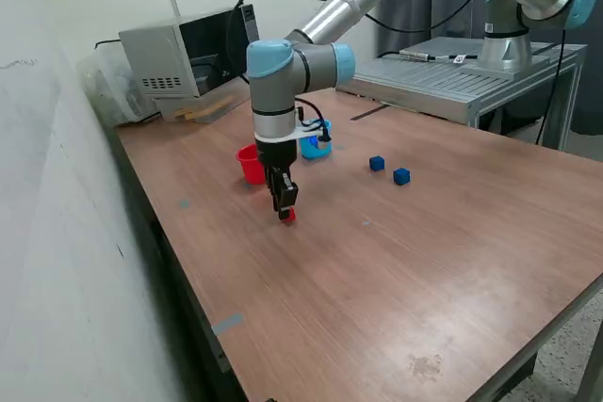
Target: Place red objects in the red bin, and blue objects in the blue bin.
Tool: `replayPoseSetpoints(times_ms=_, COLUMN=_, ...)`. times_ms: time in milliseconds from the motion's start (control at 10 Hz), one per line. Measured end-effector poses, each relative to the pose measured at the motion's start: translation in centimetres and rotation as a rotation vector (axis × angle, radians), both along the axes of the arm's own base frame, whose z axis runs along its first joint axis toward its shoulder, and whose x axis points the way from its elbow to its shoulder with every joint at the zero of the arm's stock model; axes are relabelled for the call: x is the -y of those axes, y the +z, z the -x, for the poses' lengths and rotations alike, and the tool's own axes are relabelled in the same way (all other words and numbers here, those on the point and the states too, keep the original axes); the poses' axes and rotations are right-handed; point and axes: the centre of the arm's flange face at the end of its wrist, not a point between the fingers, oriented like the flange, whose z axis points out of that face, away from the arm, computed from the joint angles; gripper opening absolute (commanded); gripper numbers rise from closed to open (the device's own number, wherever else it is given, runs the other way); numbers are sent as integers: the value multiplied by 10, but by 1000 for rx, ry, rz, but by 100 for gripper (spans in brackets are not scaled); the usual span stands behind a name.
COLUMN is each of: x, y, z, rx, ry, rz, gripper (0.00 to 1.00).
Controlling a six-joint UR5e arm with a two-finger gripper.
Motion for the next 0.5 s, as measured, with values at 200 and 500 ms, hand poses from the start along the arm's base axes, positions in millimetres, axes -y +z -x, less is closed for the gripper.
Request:
replayPoseSetpoints(times_ms=200, x=-6, y=23, z=-3, rx=-15, ry=12, rz=-29, gripper=0)
replayPoseSetpoints(times_ms=500, x=-29, y=74, z=-7, rx=-60, ry=5, rz=-61, gripper=0)
